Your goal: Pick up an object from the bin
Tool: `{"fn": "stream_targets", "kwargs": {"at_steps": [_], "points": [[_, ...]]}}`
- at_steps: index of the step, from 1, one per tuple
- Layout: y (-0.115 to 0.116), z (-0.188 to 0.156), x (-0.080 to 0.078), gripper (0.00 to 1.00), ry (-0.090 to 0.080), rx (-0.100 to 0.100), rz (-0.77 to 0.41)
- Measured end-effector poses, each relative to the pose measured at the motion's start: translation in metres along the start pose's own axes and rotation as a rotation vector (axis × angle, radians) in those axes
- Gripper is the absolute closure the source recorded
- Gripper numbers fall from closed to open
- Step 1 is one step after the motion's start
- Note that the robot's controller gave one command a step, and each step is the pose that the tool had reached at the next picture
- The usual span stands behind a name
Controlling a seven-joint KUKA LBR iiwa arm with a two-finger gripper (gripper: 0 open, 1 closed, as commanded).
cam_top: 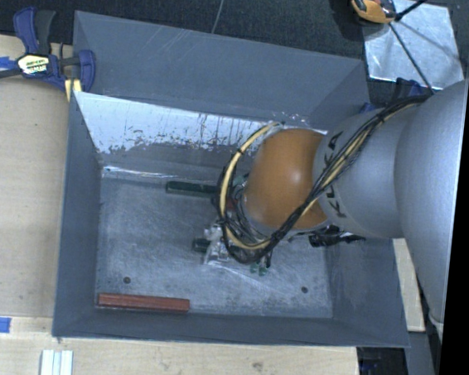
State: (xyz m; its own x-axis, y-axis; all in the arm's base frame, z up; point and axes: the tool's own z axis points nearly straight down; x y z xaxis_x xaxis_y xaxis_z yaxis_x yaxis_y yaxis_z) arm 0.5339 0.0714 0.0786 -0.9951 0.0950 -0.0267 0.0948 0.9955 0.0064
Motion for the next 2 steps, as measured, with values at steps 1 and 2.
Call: {"fn": "stream_targets", "kwargs": {"at_steps": [1, 2], "points": [[-0.001, -0.006, 0.004, 1.0, 0.022, 0.005, 0.0], [-0.001, -0.027, 0.006, 1.0, 0.033, 0.007, 0.0]]}}
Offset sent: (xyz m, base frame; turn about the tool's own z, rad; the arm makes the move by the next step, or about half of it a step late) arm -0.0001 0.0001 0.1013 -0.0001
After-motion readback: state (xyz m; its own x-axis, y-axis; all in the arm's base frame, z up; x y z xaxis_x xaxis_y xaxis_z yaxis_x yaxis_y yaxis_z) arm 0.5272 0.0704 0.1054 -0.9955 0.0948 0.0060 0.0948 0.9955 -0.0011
